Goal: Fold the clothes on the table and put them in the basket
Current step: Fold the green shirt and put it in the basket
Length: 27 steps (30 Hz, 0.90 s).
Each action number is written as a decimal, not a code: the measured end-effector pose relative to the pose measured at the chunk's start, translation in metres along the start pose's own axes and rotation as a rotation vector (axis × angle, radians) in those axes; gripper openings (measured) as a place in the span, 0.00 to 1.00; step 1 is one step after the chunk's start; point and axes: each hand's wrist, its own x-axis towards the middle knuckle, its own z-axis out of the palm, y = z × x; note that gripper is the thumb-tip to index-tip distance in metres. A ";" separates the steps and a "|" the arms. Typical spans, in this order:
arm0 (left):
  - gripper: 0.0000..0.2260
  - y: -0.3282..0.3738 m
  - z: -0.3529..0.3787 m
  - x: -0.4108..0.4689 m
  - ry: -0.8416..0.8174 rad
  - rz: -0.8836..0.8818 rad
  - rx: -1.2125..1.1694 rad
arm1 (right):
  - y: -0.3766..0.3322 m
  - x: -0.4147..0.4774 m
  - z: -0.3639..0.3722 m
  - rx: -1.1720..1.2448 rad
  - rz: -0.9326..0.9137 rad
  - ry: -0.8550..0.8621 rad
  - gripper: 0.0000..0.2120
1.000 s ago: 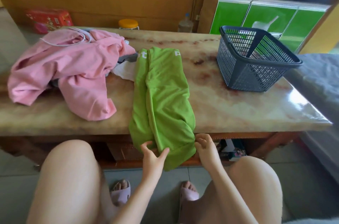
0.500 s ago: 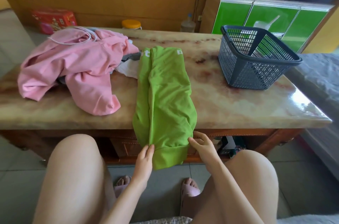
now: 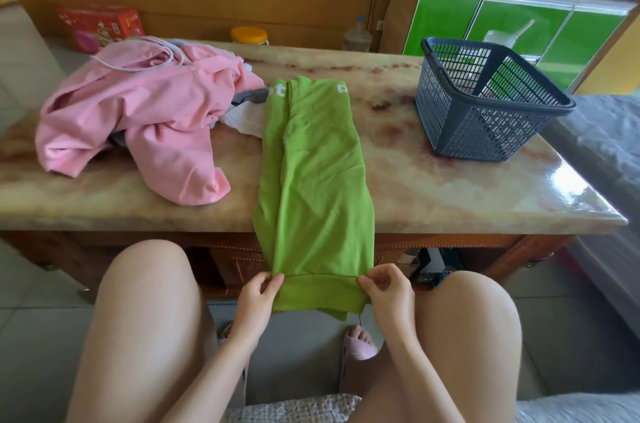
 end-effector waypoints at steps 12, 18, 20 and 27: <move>0.21 -0.003 -0.011 -0.001 -0.166 -0.070 -0.145 | 0.008 0.002 -0.006 -0.011 -0.003 -0.027 0.11; 0.09 0.005 -0.013 -0.006 -0.188 -0.045 -0.290 | 0.016 0.004 -0.013 0.171 -0.001 -0.079 0.10; 0.16 0.009 -0.015 -0.013 -0.134 -0.008 -0.280 | 0.014 0.002 -0.015 0.216 -0.025 -0.127 0.12; 0.23 0.030 -0.018 -0.026 -0.051 0.215 -0.347 | -0.011 -0.006 -0.028 0.327 -0.072 -0.286 0.14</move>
